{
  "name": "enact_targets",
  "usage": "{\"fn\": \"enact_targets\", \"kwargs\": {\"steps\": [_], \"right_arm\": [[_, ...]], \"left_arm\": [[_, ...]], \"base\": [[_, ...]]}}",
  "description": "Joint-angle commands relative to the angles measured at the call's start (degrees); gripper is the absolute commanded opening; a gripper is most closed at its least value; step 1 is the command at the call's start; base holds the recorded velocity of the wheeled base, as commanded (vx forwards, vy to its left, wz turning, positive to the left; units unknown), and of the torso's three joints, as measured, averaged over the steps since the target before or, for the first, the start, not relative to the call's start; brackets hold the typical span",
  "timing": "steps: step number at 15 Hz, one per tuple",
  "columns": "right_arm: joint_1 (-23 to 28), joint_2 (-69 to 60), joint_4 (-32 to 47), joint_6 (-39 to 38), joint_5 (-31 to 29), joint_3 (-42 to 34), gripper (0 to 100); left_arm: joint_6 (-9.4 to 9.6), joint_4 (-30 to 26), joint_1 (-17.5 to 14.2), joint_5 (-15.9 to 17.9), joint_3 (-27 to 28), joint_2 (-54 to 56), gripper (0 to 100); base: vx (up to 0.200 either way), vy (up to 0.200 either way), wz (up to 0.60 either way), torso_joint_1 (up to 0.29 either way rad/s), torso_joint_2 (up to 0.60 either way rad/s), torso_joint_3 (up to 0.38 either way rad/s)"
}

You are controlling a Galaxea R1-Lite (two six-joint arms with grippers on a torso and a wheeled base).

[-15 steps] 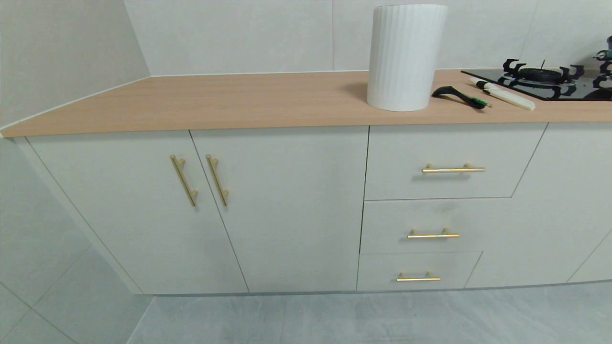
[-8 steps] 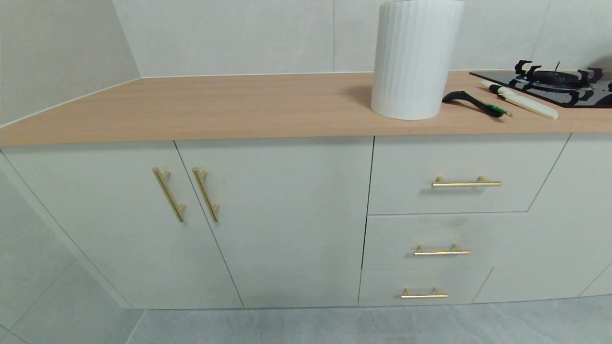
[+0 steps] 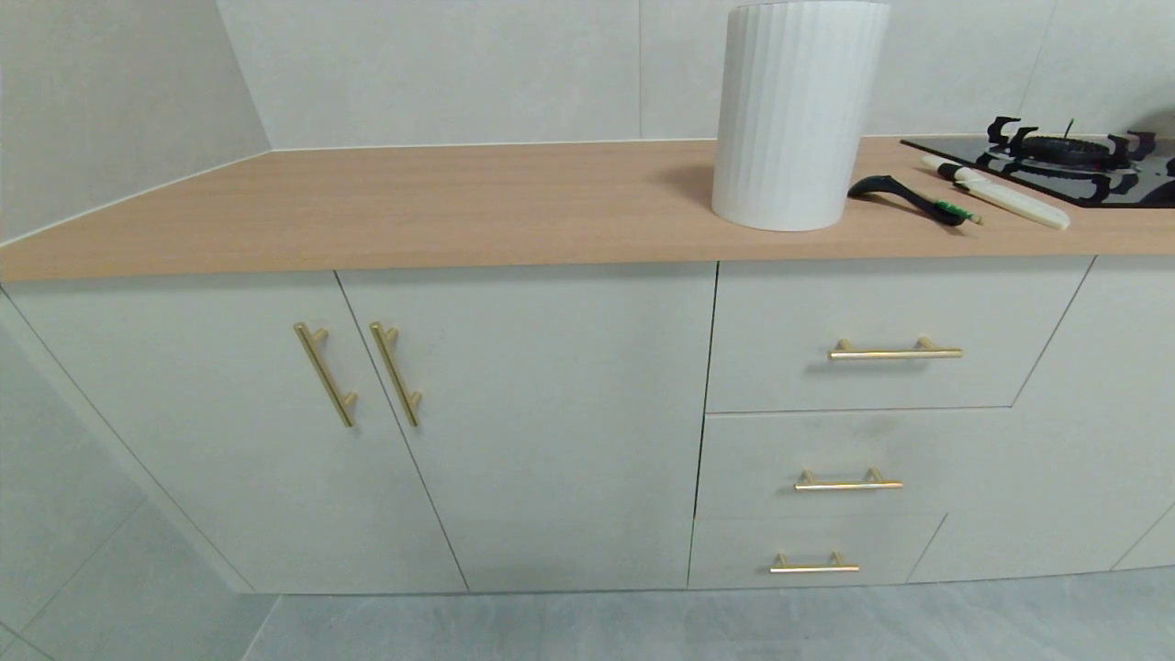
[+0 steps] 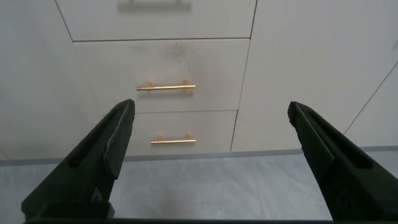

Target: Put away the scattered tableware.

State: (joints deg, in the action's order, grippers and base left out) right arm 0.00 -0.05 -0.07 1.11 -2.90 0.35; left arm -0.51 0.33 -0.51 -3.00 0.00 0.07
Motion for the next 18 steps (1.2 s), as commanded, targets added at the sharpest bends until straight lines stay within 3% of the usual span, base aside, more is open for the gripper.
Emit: {"fn": "enact_targets", "kwargs": {"steps": [1, 3, 7, 12, 18], "right_arm": [[-0.4, 1.1, -0.1, -0.4, 0.5, 5.4, 100], [-2.8, 10.2, 0.7, -1.1, 1.2, 12.3, 100], [-7.2, 40.2, 0.1, -0.1, 2.5, 16.3, 100], [-7.6, 70.5, -16.2, -0.1, 2.5, 19.9, 100], [-7.7, 92.8, -28.5, -0.1, 2.5, 24.5, 100]], "left_arm": [[-0.02, 0.0, 0.0, 0.0, 0.0, -0.1, 100], [-0.02, 0.0, 0.0, 0.0, 0.0, -0.1, 100], [-0.02, 0.0, 0.0, 0.0, 0.0, -0.1, 100], [-0.02, 0.0, 0.0, 0.0, 0.0, -0.1, 100], [-0.02, 0.0, 0.0, 0.0, 0.0, -0.1, 100]], "base": [[0.000, 0.000, 0.00, 0.000, 0.00, 0.000], [0.000, 0.000, 0.00, 0.000, 0.00, 0.000], [0.000, 0.000, 0.00, 0.000, 0.00, 0.000], [0.000, 0.000, 0.00, 0.000, 0.00, 0.000], [0.000, 0.000, 0.00, 0.000, 0.00, 0.000]]}}
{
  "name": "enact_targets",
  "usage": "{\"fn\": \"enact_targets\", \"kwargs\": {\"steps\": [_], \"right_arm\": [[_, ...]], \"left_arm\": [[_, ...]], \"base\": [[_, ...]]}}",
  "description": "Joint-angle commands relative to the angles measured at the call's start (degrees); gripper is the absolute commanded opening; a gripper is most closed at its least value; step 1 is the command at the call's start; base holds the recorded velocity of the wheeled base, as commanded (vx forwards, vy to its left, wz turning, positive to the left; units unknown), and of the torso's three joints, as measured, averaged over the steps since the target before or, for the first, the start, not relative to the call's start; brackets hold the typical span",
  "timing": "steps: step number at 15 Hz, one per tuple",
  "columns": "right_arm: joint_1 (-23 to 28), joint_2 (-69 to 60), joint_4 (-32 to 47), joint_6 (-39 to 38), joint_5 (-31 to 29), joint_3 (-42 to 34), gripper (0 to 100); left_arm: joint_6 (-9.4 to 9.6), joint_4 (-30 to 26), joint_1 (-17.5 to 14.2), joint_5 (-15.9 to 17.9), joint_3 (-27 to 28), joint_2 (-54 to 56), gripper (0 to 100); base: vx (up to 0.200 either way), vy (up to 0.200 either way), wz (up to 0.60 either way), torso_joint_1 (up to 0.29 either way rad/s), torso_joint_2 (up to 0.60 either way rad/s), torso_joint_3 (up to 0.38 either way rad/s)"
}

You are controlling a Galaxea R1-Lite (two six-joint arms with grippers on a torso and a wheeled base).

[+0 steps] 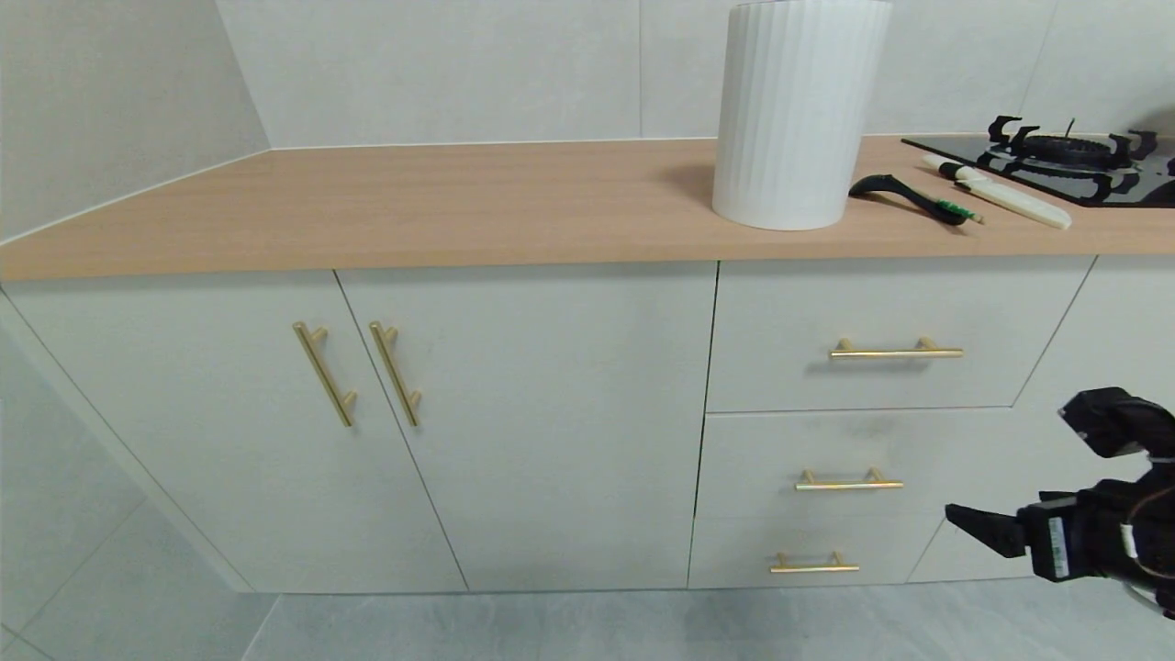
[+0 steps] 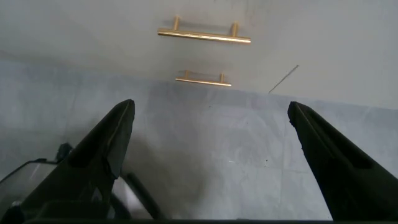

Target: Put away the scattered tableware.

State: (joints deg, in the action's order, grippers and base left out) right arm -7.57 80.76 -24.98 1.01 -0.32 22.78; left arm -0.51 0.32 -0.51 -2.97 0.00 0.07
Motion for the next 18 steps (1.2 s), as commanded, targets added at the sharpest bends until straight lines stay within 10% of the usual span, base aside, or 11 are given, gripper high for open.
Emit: {"fn": "enact_targets", "kwargs": {"steps": [1, 12, 18], "right_arm": [[-0.1, 17.8, -9.3, 0.0, 0.0, 2.1, 100], [0.0, 50.2, -52.2, -0.2, -8.5, 1.3, 100], [0.0, 54.2, -53.4, -0.1, -8.8, 6.5, 100]], "left_arm": [[-0.02, 0.0, 0.0, 0.0, 0.0, -0.1, 100], [-0.02, 0.0, 0.0, 0.0, 0.0, -0.1, 100], [-0.02, 0.0, 0.0, 0.0, 0.0, -0.1, 100]], "base": [[0.000, 0.000, 0.00, 0.000, 0.00, 0.000], [0.000, 0.000, 0.00, 0.000, 0.00, 0.000], [0.000, 0.000, 0.00, 0.000, 0.00, 0.000]]}}
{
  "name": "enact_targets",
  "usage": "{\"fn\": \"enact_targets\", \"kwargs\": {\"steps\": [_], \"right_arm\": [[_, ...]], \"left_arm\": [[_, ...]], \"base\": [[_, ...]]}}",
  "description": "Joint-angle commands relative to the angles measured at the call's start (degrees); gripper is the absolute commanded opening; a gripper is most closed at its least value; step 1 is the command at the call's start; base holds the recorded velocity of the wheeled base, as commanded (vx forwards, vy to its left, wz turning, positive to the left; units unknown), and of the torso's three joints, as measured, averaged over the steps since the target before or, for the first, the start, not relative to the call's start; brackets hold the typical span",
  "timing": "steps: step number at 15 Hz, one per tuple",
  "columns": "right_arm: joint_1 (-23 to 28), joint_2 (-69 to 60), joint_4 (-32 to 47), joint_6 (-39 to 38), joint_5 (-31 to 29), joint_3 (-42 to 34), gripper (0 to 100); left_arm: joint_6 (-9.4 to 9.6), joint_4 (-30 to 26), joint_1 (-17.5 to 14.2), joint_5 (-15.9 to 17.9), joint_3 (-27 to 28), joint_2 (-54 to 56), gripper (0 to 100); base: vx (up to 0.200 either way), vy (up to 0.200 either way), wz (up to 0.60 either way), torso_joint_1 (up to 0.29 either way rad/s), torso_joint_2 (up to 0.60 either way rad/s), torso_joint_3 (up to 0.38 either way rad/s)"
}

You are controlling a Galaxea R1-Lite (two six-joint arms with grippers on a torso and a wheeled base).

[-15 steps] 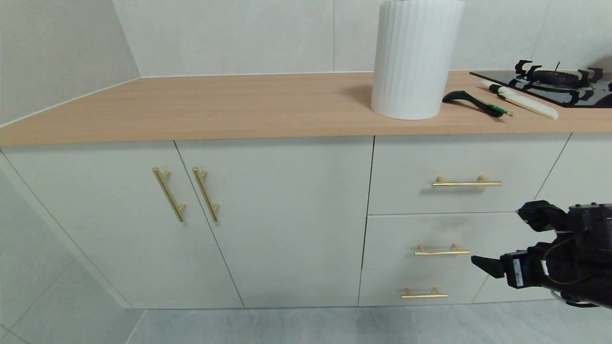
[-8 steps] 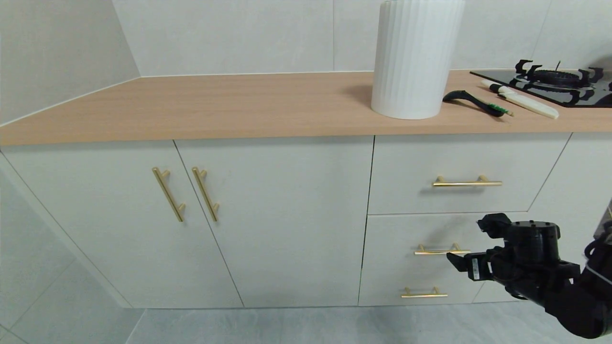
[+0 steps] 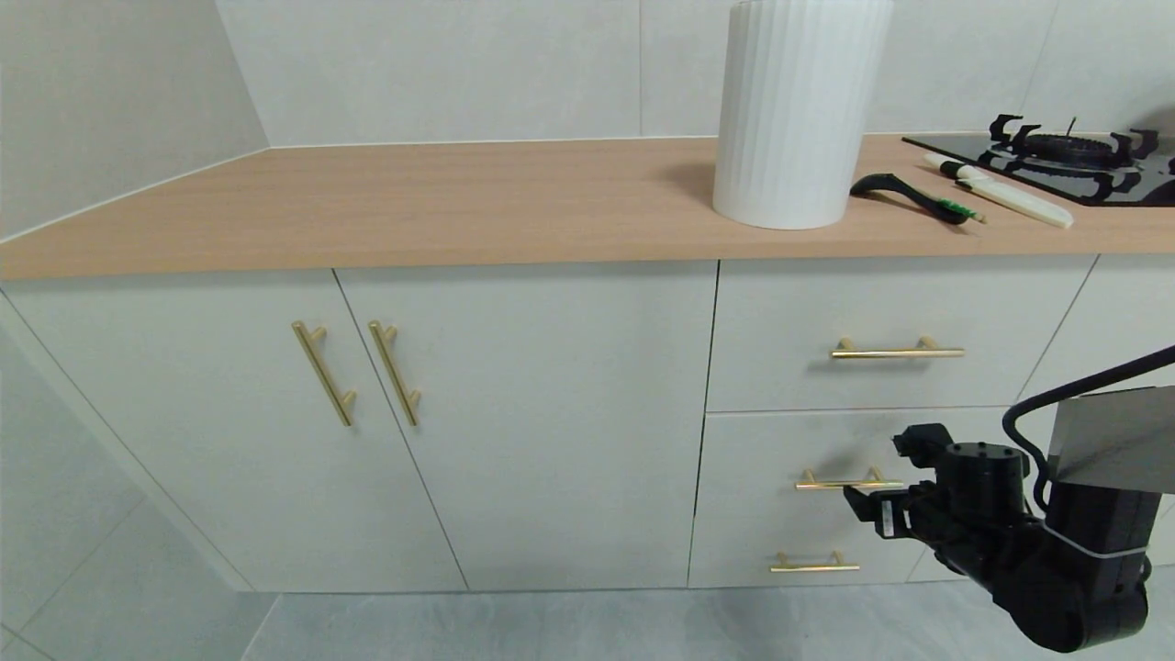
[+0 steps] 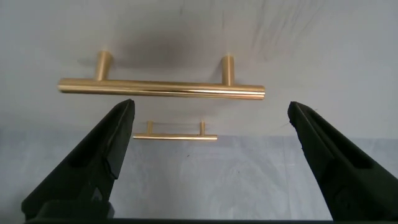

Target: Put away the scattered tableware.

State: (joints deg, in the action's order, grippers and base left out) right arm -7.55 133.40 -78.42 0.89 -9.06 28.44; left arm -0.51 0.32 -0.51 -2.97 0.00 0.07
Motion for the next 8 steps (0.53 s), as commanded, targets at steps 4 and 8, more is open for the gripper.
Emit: {"fn": "enact_targets", "kwargs": {"steps": [4, 8], "right_arm": [[0.0, 2.7, -0.6, -1.9, -1.6, 3.4, 100], [0.0, 5.6, -2.5, -2.4, -2.9, 5.7, 100]], "left_arm": [[-0.02, 0.0, 0.0, 0.0, 0.0, -0.1, 100], [-0.02, 0.0, 0.0, 0.0, 0.0, -0.1, 100]], "base": [[0.000, 0.000, 0.00, 0.000, 0.00, 0.000], [0.000, 0.000, 0.00, 0.000, 0.00, 0.000]]}}
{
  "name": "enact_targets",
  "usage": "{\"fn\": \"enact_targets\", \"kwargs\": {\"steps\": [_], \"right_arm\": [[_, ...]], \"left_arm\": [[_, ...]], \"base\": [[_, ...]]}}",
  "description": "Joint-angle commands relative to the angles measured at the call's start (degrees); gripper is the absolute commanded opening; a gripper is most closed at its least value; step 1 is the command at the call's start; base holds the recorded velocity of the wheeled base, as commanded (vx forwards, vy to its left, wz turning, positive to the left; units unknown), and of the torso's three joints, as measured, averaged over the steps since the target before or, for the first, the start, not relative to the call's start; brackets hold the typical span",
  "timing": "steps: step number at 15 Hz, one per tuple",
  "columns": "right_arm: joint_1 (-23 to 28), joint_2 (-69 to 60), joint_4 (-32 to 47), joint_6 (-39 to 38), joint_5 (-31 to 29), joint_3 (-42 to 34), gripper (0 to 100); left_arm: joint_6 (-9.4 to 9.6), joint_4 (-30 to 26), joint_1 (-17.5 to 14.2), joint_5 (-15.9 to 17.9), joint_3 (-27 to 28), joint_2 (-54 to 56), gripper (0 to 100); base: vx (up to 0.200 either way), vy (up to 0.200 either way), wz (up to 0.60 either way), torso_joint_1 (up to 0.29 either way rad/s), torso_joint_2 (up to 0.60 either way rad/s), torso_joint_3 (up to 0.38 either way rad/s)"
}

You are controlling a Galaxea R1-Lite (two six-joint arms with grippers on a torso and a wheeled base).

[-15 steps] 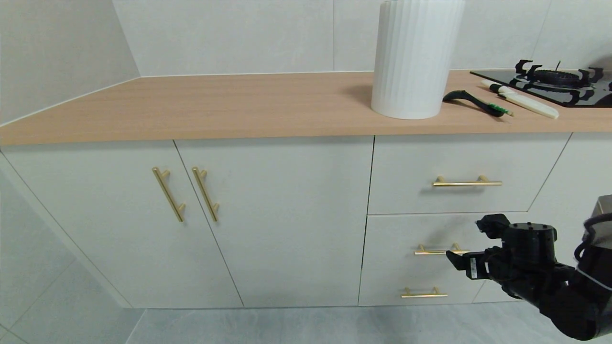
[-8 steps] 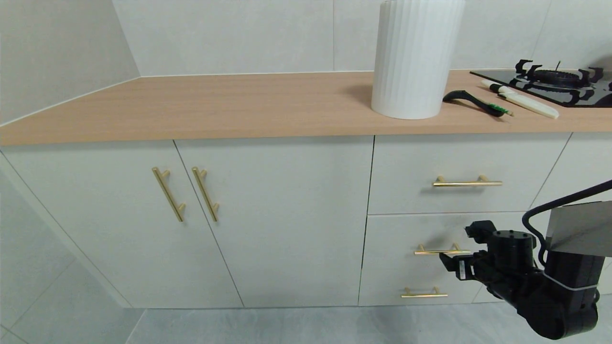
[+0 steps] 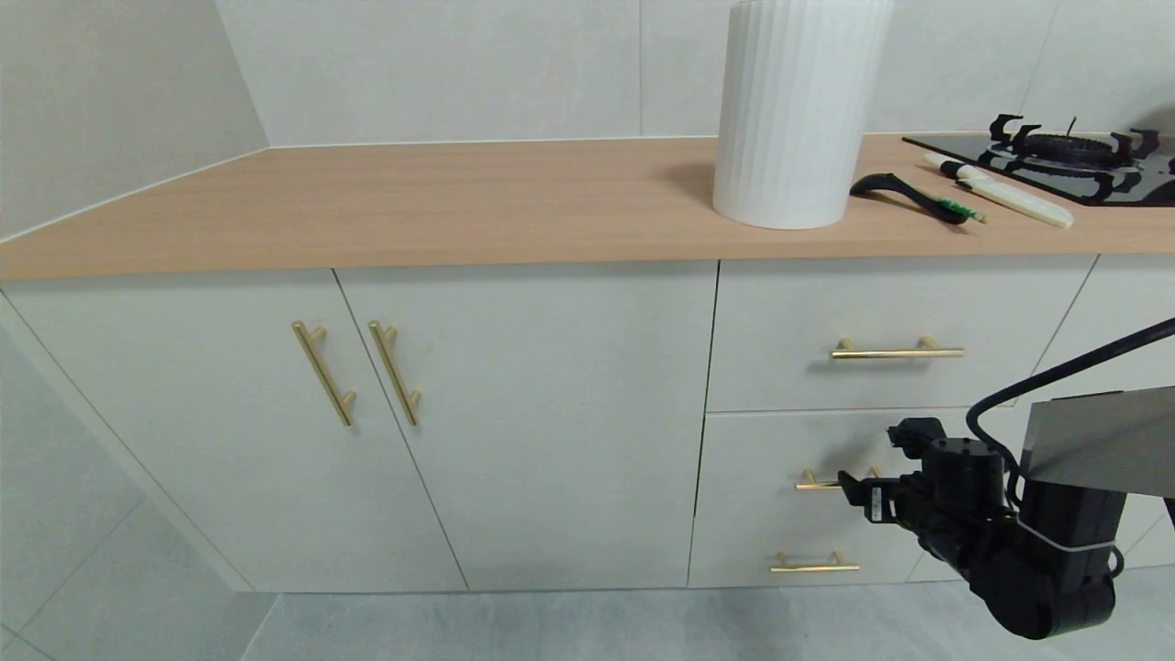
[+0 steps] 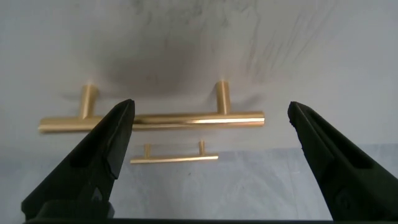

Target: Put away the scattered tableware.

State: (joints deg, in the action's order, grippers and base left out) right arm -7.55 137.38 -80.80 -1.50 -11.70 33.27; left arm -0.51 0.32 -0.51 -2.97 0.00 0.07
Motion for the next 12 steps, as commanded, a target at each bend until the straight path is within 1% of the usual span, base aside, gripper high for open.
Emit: {"fn": "enact_targets", "kwargs": {"steps": [1, 3, 7, 9, 12], "right_arm": [[0.0, 2.1, -0.6, 0.0, -0.8, 1.1, 100], [-0.1, 3.7, -1.6, 0.3, -1.0, 1.3, 100], [0.0, 3.7, -1.1, 0.4, -1.0, 0.7, 100], [0.0, 3.3, 1.3, 1.0, -0.8, -0.5, 100], [0.0, 3.2, 2.4, 1.1, -0.8, -0.7, 100]], "left_arm": [[-0.02, 0.0, 0.0, 0.0, 0.0, -0.1, 100], [-0.02, 0.0, 0.0, 0.0, 0.0, -0.1, 100], [-0.02, 0.0, 0.0, 0.0, 0.0, -0.1, 100], [-0.02, 0.0, 0.0, 0.0, 0.0, -0.1, 100], [-0.02, 0.0, 0.0, -0.1, 0.0, -0.1, 100]], "base": [[0.000, 0.000, 0.00, 0.000, 0.00, 0.000], [0.000, 0.000, 0.00, 0.000, 0.00, 0.000], [0.000, 0.000, 0.00, 0.000, 0.00, 0.000], [0.000, 0.000, 0.00, 0.000, 0.00, 0.000], [0.000, 0.000, 0.00, 0.000, 0.00, 0.000]]}}
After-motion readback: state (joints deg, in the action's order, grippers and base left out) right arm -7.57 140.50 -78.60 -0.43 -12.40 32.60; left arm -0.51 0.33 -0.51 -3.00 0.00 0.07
